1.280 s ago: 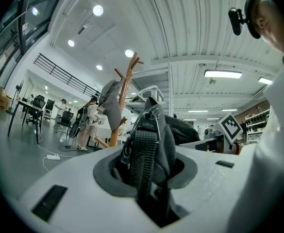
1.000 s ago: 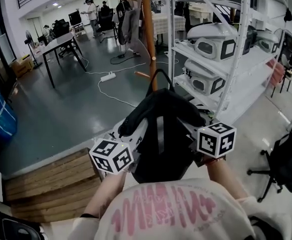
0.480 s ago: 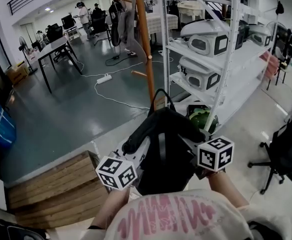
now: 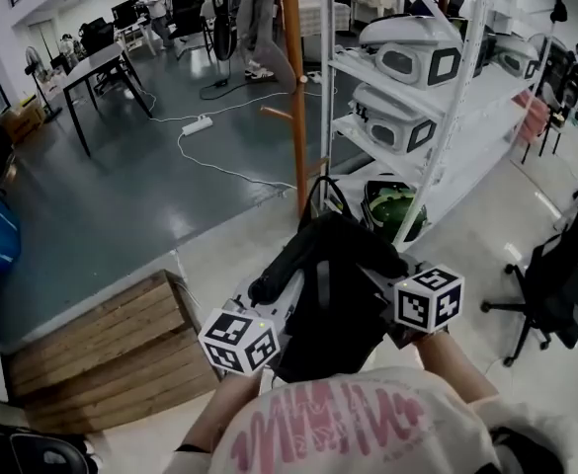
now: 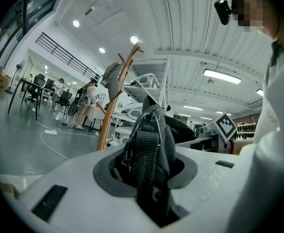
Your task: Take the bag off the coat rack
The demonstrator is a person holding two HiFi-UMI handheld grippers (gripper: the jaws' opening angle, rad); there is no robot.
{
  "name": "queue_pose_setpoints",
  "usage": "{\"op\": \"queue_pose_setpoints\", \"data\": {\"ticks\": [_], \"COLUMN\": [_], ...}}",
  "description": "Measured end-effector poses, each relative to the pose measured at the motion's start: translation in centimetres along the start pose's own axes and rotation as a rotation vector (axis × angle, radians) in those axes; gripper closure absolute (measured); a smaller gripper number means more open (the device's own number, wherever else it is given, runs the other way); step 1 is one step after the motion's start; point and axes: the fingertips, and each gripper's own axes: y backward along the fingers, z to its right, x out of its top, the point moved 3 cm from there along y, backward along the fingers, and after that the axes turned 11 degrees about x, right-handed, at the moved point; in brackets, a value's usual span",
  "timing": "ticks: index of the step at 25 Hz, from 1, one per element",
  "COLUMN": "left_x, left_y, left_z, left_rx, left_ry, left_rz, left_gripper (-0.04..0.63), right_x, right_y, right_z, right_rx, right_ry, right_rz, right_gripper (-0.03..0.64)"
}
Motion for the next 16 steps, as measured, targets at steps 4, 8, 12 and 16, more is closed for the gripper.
{"op": "queue_pose_setpoints", "data": {"ticks": [4,8,12,16], "left_x": [-0.6,-0.6,-0.6,-0.3], "left_y": [1.3,1.7,2.6,3.5], "left_z": [-0.1,-0.3,-0.2,0.0], "left_rx": [0.001,-0.001,0.000,0.011], "left_ry": [0.002,-0.012,-0.008,-0.004], "left_rz": [0.000,-0.002,0.005,0.021], "left_gripper": [0.483,0.483,0.483,0.485], "right_x": [-0.5,-0.8,-0.9,-0.8], "right_y": [-0.3,-0.4,-0.1,0.2], "right_z": [-0.9,-1.4,-2.2,-3.2], "right_rx": [0.028,0.043,0.048,0.044], "right_ry": [0.014,0.007,0.019,0.035], "right_rz": [-0.009,-0.016,-0.024,-0.023], "right_gripper": [0.491,0.492,0.494,0.494]}}
